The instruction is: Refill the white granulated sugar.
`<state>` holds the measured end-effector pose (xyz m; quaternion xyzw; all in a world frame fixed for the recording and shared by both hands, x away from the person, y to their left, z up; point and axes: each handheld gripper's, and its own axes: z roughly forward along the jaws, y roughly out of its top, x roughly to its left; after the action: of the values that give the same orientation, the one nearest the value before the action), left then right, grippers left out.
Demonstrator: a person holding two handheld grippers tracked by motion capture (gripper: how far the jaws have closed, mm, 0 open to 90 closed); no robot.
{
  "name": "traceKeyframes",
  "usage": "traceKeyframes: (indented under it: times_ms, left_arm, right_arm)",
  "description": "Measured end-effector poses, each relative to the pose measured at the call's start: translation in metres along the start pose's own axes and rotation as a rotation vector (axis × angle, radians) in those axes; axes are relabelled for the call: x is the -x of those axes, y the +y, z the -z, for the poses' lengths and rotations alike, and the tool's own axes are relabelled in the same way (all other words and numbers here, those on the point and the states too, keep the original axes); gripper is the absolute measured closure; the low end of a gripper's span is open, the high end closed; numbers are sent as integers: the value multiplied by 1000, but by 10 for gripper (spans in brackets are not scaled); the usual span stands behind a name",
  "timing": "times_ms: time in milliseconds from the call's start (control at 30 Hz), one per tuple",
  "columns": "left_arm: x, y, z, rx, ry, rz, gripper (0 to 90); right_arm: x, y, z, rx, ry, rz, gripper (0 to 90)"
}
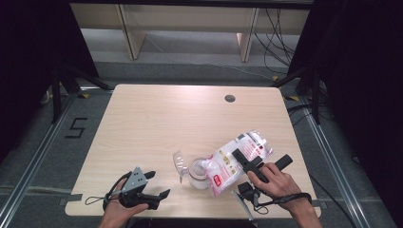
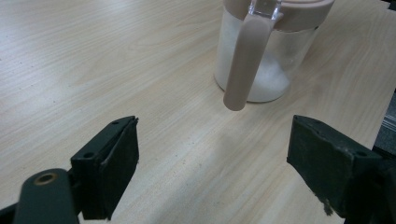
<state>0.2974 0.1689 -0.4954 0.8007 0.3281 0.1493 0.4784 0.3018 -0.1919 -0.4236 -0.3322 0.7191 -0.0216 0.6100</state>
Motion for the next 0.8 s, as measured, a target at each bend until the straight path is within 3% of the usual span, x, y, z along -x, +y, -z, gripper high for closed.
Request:
traceKeyframes:
  times_ms: [67,100,167,233,333,400,533,800]
  left_arm:
    - [0,0,0,6,-1,-4,162]
    - [1,0,0,0,1,19,162]
    - [0,0,0,4,0,1,162]
    - [2,-1,0,6,1,25,162]
    - [-1,0,0,-2,0,-11,162]
    - [1,0,0,1,1,18,162]
    - [-1,0,0,0,0,-11,162]
    - [-1,0,1,-1,-1,-9,162]
  right_arm:
    - [0,0,0,1,0,0,695]
    - [0,0,0,1,0,0,695]
    - [0,0,0,0,0,-1,695]
    - [0,0,0,-1,0,2,696]
    - [0,0,0,0,0,-2,697]
    - [0,-1,0,1,0,-3,697]
    - [0,-1,1,0,-1,-2,699]
    - [0,-1,1,0,2,-1,702]
